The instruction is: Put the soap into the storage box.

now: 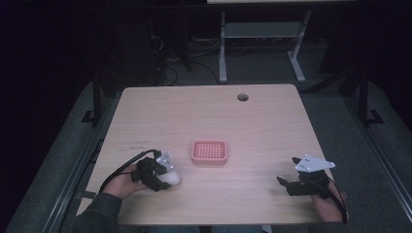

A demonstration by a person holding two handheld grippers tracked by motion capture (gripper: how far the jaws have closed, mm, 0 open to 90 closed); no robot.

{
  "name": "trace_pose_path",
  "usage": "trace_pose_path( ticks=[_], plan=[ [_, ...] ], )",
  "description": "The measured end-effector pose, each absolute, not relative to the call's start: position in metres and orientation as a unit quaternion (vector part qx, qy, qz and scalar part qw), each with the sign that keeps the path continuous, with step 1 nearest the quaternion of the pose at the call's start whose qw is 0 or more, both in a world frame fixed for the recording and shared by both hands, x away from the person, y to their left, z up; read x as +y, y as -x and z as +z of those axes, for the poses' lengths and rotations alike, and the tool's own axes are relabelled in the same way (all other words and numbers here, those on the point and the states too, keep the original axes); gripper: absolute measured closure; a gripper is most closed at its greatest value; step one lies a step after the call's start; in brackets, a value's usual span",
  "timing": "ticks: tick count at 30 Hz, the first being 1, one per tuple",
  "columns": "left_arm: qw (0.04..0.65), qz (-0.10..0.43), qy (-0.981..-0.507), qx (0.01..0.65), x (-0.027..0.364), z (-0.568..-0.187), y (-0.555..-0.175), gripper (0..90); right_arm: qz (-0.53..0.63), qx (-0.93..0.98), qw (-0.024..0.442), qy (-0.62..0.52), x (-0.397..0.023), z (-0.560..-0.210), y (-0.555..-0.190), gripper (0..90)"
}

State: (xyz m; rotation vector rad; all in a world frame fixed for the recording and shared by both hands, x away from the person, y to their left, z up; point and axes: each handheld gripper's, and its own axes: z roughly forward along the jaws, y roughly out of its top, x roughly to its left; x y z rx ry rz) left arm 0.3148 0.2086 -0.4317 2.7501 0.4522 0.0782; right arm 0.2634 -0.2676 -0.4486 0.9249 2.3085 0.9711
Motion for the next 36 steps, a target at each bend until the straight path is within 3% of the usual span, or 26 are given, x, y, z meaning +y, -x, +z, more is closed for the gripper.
trace_pose_path(
  ticks=[36],
  plan=[
    [0.174,0.03,-0.973,0.146,0.181,-0.405,-0.345,49.3,0.367,0.836,0.227,-0.34,-0.27,-0.45,-0.262,13.8]
  ],
)
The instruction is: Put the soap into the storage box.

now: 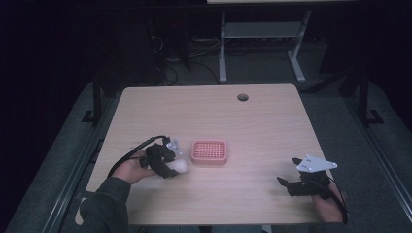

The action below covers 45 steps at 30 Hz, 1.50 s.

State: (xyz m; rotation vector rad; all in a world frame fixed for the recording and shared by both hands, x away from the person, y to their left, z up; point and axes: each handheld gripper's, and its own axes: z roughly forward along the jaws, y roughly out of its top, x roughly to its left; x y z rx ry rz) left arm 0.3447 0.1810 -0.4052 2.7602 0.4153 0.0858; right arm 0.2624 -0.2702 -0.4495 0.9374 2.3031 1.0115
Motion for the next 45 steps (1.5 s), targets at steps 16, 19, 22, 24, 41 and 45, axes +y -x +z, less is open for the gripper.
trace_pose_path(
  ticks=[16,19,22,24,41,45],
  plan=[
    [0.171,0.033,-0.975,0.136,0.166,-0.398,-0.358,49.3,0.369,0.834,0.226,-0.342,-0.272,-0.45,-0.262,13.8],
    [0.171,0.034,-0.976,0.134,0.163,-0.396,-0.361,49.3,0.37,0.834,0.226,-0.341,-0.273,-0.45,-0.262,13.8],
    [0.173,0.034,-0.976,0.13,0.159,-0.395,-0.364,49.3,0.371,0.833,0.226,-0.343,-0.273,-0.45,-0.262,13.8],
    [0.173,0.034,-0.976,0.128,0.155,-0.395,-0.366,49.3,0.373,0.832,0.226,-0.344,-0.274,-0.45,-0.262,13.8],
    [0.17,0.028,-0.979,0.109,0.129,-0.39,-0.384,49.3,0.371,0.833,0.227,-0.342,-0.274,-0.449,-0.261,13.8],
    [0.167,0.028,-0.98,0.106,0.122,-0.39,-0.387,49.3,0.372,0.833,0.228,-0.34,-0.274,-0.449,-0.261,13.7]
  ],
)
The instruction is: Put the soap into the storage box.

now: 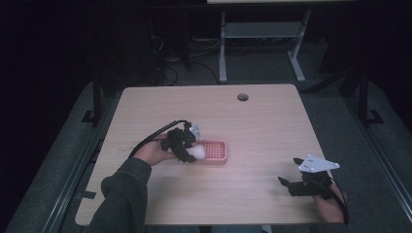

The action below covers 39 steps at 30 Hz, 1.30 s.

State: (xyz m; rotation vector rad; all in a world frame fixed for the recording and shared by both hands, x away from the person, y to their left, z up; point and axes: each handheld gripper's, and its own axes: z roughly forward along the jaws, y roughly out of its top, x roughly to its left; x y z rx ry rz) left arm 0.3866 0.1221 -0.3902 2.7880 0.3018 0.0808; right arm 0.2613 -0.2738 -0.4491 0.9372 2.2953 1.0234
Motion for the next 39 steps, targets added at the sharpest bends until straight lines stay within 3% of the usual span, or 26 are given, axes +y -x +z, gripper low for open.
trace_pose_path(
  ticks=[39],
  plan=[
    [0.177,0.017,-0.98,0.093,0.081,-0.394,-0.42,49.3,0.375,0.835,0.224,-0.336,-0.273,-0.449,-0.262,13.7]
  ],
)
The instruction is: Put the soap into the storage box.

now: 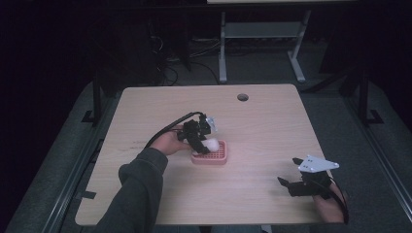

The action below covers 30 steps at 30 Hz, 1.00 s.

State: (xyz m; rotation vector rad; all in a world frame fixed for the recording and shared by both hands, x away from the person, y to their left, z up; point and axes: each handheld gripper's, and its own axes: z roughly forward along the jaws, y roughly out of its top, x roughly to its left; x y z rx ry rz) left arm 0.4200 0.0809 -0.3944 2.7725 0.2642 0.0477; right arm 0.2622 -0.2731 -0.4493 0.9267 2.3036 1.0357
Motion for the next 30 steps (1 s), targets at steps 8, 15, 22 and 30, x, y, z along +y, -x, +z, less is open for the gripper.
trace_pose_path(
  ticks=[8,15,22,30],
  plan=[
    [0.165,0.013,-0.982,0.089,0.071,-0.405,-0.428,49.3,0.376,0.834,0.223,-0.336,-0.273,-0.449,-0.262,13.8],
    [0.159,0.01,-0.983,0.094,0.069,-0.411,-0.431,49.3,0.376,0.835,0.221,-0.335,-0.273,-0.449,-0.262,13.8],
    [0.151,0.009,-0.984,0.094,0.068,-0.416,-0.433,49.3,0.376,0.835,0.22,-0.335,-0.272,-0.45,-0.263,13.7],
    [0.15,0.004,-0.984,0.093,0.066,-0.418,-0.433,49.2,0.378,0.834,0.22,-0.336,-0.272,-0.45,-0.263,13.7]
  ],
)
